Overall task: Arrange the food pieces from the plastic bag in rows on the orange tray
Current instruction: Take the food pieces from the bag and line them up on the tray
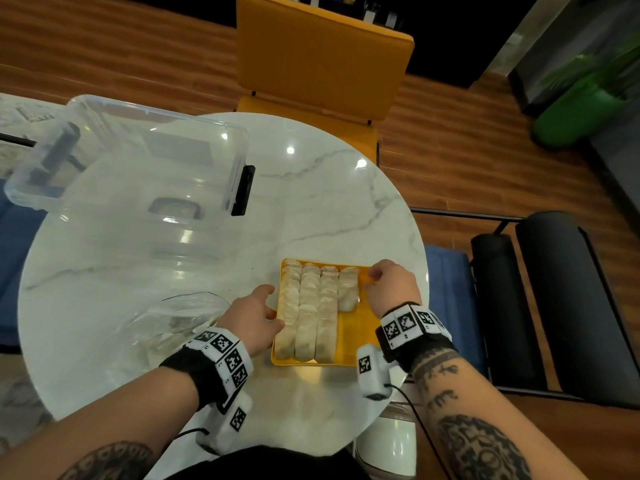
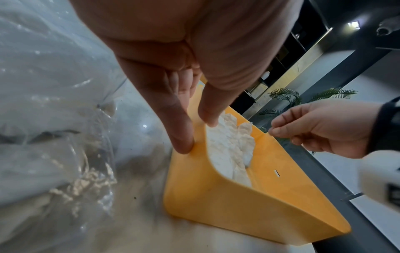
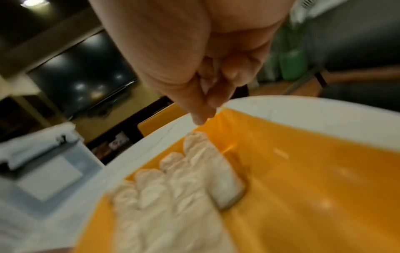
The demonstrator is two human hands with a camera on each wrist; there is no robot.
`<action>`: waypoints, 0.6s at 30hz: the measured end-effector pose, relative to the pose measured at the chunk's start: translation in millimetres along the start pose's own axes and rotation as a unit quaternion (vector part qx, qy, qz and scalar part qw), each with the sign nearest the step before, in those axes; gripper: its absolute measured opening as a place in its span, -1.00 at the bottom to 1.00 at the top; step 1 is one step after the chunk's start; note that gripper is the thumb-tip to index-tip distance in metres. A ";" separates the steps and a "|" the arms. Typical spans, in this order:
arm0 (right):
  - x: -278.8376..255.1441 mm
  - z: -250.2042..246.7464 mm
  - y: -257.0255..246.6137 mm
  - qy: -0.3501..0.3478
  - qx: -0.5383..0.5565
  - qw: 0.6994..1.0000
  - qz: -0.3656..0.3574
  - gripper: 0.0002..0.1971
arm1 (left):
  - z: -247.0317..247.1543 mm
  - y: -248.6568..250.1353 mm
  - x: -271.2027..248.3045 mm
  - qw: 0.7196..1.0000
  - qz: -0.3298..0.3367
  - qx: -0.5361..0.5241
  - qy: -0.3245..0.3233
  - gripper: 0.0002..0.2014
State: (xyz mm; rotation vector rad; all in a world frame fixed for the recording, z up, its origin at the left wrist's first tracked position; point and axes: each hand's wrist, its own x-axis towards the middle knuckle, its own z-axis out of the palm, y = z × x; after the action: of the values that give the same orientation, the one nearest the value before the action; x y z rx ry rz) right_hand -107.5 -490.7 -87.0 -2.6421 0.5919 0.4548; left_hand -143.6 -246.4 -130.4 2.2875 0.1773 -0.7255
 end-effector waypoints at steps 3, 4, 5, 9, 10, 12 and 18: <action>-13.1 14.1 0.9 -0.071 0.065 0.995 0.032 -0.56 | 0.4 0.9 0.2 1.000 0.005 -0.007 -0.006 -0.38; -15.2 21.6 -0.1 -0.099 0.079 0.991 0.042 -0.51 | 0.2 1.2 0.4 1.000 0.007 -0.008 -0.008 -0.39; -14.2 29.4 -0.8 -0.126 0.080 0.988 0.048 -0.47 | 0.2 0.9 0.6 1.000 0.008 -0.008 -0.010 -0.40; -5.0 41.0 -4.4 -0.173 0.122 0.975 0.071 -0.51 | -0.1 1.1 0.9 1.000 0.005 -0.003 -0.012 -0.41; -3.6 40.8 -5.7 -0.176 0.117 0.975 0.073 -0.53 | -0.3 1.6 0.7 1.000 0.005 -0.003 -0.012 -0.41; -0.5 41.9 -3.9 -0.168 0.101 0.977 0.078 -0.61 | -0.3 2.4 0.5 1.000 0.005 -0.001 -0.013 -0.41; -11.3 38.7 3.7 -0.133 0.125 0.979 0.097 -0.68 | 1.0 0.8 -0.1 1.000 0.000 -0.004 -0.013 -0.43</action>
State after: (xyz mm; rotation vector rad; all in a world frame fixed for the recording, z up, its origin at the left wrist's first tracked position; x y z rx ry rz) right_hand -127.5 -473.0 -117.4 -2.2490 0.7682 0.7266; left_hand -143.8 -247.6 -130.4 2.2688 0.1678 -0.7526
